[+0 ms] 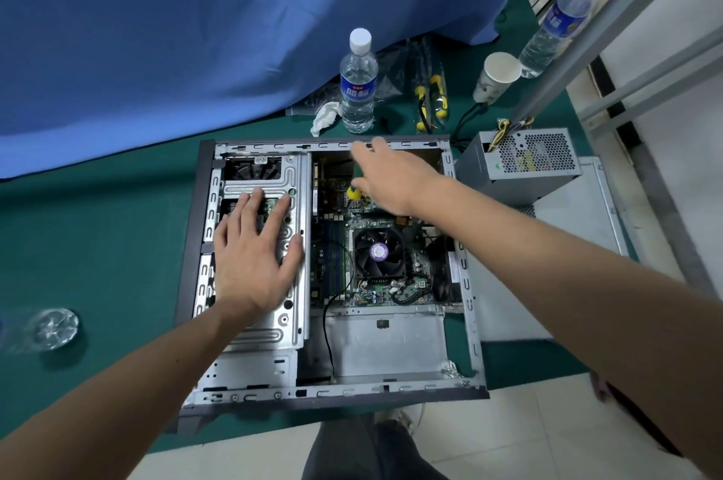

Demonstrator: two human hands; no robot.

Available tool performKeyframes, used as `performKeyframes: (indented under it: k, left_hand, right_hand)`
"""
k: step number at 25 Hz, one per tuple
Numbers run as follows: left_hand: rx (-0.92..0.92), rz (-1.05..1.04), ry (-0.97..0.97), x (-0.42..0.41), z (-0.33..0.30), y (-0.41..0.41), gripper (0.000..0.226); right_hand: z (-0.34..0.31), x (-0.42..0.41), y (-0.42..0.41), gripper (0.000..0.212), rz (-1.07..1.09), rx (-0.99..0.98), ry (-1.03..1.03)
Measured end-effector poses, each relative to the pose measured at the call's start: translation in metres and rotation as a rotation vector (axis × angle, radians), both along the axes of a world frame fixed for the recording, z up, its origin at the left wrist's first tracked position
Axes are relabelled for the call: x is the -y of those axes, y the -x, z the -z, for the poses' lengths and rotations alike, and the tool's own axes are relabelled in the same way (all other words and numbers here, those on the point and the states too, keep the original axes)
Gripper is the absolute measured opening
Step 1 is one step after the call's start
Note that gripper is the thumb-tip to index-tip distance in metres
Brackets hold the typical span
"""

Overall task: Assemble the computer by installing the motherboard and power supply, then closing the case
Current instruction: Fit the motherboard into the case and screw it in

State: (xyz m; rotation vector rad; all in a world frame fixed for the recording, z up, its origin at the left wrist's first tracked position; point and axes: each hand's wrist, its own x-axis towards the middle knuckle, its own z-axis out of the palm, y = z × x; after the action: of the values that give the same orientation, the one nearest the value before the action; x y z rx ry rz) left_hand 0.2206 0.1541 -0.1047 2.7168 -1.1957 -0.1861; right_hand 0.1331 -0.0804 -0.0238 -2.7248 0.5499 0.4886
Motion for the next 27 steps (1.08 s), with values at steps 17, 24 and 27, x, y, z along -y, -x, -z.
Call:
performKeyframes:
  k: [17,24,27]
  left_hand:
    - [-0.005,-0.007,-0.001,-0.004,0.001,0.001,0.064]
    - [-0.013,-0.011,0.002,0.001,-0.003,0.001,0.064]
    - [-0.023,-0.008,-0.009,0.000,-0.004,0.001,0.065]
  right_hand:
    - [-0.014,-0.006,0.068,0.023,0.677,0.285,-0.468]
    - [-0.011,-0.013,0.135,0.011,0.987,0.325,-0.893]
    - [-0.007,-0.021,0.163,0.007,1.146,0.416,-1.121]
